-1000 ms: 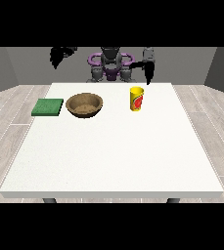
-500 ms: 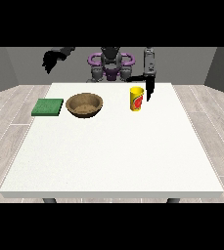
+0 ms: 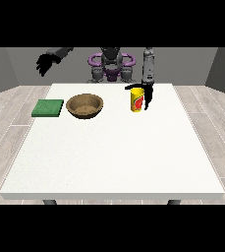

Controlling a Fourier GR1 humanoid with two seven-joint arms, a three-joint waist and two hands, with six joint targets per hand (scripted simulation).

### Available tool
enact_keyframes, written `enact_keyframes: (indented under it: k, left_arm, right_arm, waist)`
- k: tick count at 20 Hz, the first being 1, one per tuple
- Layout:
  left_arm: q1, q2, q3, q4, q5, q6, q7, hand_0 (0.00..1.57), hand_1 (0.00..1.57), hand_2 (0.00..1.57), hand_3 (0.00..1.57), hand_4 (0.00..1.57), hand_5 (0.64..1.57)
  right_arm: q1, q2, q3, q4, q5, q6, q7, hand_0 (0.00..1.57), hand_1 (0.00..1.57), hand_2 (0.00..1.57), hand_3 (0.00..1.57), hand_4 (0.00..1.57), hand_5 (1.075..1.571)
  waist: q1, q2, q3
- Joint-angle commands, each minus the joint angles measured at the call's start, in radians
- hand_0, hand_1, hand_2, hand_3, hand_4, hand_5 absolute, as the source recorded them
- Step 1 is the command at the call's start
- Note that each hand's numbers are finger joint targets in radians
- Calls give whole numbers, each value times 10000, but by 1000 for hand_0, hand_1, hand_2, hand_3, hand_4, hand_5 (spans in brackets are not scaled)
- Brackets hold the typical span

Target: Pick the cup and pour the ball into the bowl, then pick the bowl and place it on the pad

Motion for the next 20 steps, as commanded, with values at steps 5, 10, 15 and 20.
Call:
enact_keyframes:
  k: [5, 10, 15, 20]
  left_arm:
    - [-415, 555, 415, 2042, -727, 1206, -1824, 1151, 1151, 1571, 1571, 1309, 1475]
    - [-1055, 355, 521, 2478, -930, 2358, -1710, 1283, 1283, 1571, 1571, 1366, 1457]
    - [-624, 8, -629, 2283, -2044, 3032, -590, 1276, 1276, 1571, 1571, 1391, 1436]
    - [-1685, -114, -2025, 2023, -3970, 4715, 1395, 1298, 1298, 1571, 1571, 1398, 1488]
  right_arm:
    - [-179, -231, 25, -987, -533, 268, 596, 0, 0, 0, 121, 650, 1568]
    - [-717, -1296, -1089, -220, -1550, 858, 904, 0, 0, 0, 164, 642, 1568]
    - [-310, -1740, -1379, 797, -1677, 981, 1669, 0, 0, 0, 269, 640, 1568]
    - [-337, -1816, -1506, 1972, -1644, 1262, 1378, 0, 0, 0, 276, 639, 1564]
  waist:
    - [-818, 644, -5]
    - [-924, 781, 1]
    - [-301, -1020, 8]
    - [-149, -1748, 36]
